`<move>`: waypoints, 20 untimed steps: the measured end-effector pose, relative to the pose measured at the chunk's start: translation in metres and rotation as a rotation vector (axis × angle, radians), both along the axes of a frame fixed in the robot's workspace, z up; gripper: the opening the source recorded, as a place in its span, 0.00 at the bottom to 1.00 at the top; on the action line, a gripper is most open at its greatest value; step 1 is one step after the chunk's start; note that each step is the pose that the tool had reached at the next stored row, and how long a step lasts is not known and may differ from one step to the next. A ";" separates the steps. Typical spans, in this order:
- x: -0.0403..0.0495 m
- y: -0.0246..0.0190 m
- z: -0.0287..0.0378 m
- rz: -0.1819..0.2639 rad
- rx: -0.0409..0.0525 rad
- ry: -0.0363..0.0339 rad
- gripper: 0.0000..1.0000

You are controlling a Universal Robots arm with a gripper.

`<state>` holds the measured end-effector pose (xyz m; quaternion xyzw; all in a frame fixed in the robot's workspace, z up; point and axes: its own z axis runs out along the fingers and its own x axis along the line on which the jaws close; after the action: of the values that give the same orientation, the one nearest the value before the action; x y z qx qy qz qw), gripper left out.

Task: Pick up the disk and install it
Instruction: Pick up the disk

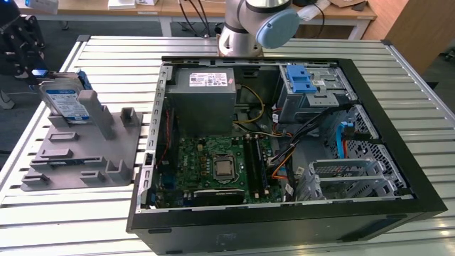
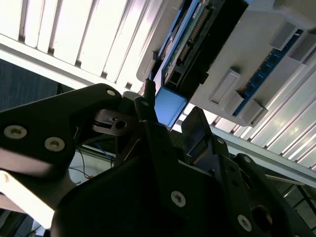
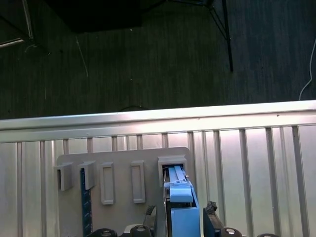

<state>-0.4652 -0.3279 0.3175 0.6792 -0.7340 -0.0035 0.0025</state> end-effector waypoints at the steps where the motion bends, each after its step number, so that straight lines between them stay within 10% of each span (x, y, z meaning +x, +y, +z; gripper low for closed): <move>1: -0.0002 -0.0001 -0.0004 0.001 -0.0001 0.0003 0.49; 20: -0.0002 -0.0003 -0.0130 0.025 0.0016 0.0004 0.49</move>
<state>-0.4654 -0.3282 0.3045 0.6885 -0.7253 -0.0042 0.0022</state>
